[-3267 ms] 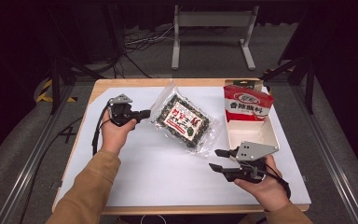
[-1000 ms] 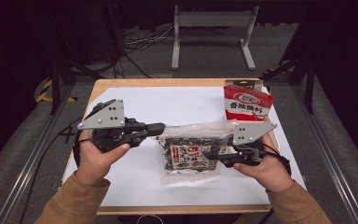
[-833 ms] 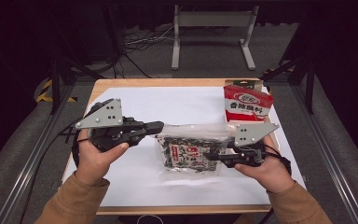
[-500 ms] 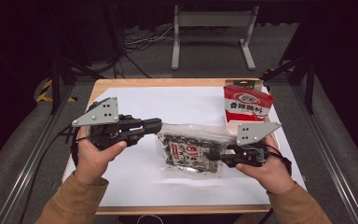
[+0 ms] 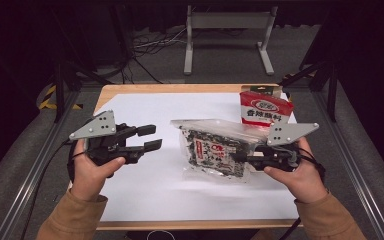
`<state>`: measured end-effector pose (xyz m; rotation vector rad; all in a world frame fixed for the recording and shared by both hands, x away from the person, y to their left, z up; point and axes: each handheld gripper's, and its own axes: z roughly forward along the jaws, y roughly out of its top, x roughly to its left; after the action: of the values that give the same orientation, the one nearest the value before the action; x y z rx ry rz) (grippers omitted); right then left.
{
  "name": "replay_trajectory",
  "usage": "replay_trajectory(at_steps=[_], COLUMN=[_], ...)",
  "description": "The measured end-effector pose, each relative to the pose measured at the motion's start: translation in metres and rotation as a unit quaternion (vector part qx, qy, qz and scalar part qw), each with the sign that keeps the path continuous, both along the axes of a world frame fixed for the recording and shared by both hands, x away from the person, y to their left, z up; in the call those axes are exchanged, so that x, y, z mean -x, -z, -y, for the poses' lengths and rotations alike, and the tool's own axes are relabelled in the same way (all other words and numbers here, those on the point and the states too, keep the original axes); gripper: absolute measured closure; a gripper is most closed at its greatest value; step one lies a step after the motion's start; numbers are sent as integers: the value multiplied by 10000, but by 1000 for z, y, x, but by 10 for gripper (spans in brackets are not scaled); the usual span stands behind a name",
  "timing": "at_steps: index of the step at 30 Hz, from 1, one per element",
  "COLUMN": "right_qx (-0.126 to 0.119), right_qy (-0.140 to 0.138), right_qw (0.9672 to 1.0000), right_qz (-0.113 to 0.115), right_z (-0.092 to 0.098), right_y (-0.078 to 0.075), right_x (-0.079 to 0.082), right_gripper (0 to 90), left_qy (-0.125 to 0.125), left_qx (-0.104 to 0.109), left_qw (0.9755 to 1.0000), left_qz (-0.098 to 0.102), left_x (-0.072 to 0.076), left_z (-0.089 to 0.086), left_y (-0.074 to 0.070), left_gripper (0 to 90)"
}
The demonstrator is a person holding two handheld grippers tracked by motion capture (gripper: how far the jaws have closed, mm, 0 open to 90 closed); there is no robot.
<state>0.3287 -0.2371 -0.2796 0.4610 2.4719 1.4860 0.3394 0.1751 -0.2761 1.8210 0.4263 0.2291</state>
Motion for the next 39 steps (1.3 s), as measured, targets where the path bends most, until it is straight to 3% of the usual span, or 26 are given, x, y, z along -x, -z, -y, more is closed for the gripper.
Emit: replay_trajectory(at_steps=[3,5,16,19,39], right_qx=[-30,-82,-249,-267,-563], right_qy=[46,123,320,366,962], right_qw=[10000,9999,9992,9990,9938], right_qz=[-15,-19,-51,-45,2], right_z=[3,9,24,26,57], right_y=[-3,-7,-22,-26,-48], right_x=[-1,-3,-8,-9,-20], right_gripper=[758,758,758,758,758], left_qy=[-72,-189,-390,-455,-613], left_qx=[-113,-241,-131,-271,-412], left_qw=[9999,9995,9985,9980,9961], left_qz=[-54,-125,-354,-355,-488], left_x=[-2,-3,-7,-10,-22], left_z=[-3,-8,-24,-25,-34], left_y=[9,22,51,57,75], left_gripper=[498,494,472,459,389])
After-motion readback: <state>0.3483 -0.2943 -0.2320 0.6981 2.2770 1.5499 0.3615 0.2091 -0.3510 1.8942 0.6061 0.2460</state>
